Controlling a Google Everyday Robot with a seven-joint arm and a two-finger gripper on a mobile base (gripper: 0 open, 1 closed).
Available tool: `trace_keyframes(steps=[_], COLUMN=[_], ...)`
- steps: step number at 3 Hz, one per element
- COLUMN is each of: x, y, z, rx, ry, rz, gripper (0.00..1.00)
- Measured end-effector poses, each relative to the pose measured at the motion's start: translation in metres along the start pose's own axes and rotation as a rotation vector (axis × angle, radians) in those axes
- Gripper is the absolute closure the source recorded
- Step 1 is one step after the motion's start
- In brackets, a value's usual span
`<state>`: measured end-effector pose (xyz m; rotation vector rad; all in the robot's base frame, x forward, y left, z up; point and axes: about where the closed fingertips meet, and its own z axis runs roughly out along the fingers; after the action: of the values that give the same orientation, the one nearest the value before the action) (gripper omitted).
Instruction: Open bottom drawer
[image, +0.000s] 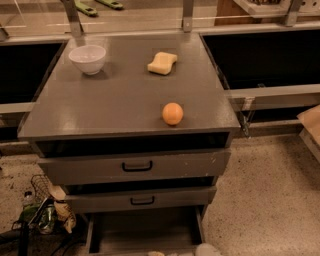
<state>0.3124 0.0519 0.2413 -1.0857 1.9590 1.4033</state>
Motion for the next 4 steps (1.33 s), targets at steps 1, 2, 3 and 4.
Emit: trace_keyframes(steps=[1, 2, 3, 4], x=[0.019, 0.022, 0.013, 0.0], y=[0.041, 0.052, 0.043, 0.041], z=[-0.005, -0.004, -0.015, -0.033], rx=[-0.088, -0.117, -0.075, 0.059], ry=[0.041, 0.047, -0.012, 0.008], rz=[-0.081, -0.1, -0.084, -0.067], gripper=[0.0, 0.0, 0.0, 0.0])
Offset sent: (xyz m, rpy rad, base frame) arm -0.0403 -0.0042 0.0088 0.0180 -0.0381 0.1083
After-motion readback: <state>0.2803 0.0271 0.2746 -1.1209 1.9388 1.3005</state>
